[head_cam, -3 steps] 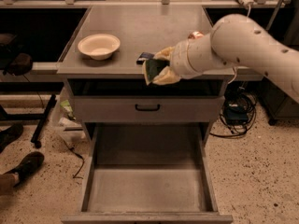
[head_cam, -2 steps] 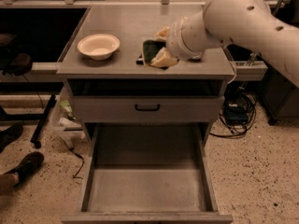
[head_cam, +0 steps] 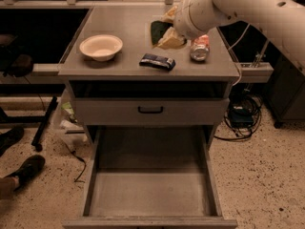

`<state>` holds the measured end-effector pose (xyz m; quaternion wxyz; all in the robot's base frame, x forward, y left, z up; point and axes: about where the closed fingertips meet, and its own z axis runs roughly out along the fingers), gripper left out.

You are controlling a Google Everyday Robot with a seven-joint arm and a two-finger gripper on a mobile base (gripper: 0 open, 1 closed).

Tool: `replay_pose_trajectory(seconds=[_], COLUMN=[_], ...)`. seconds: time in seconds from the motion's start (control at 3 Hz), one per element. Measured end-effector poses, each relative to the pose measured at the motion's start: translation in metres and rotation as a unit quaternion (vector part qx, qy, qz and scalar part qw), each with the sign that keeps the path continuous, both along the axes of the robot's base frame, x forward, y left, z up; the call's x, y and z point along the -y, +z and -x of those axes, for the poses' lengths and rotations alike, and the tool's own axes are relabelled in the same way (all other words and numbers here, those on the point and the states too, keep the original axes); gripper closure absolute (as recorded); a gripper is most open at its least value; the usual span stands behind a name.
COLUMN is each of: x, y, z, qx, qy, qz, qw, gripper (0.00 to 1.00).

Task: Pick sponge from middle drawer and place on counter

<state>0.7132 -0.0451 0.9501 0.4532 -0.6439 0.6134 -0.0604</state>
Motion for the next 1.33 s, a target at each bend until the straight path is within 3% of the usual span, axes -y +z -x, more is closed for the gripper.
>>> replay_pose_trajectory(seconds=[0.67, 1.33], x=[-0.002, -0.009], y=[-0.005, -0.024], z=[-0.005, -0.075], qx=[-0.005, -0.040], qy=[-0.005, -0.044], qz=[-0.011, -0.057], qw=[0.9999, 0.9966], gripper=[1.00, 1.00])
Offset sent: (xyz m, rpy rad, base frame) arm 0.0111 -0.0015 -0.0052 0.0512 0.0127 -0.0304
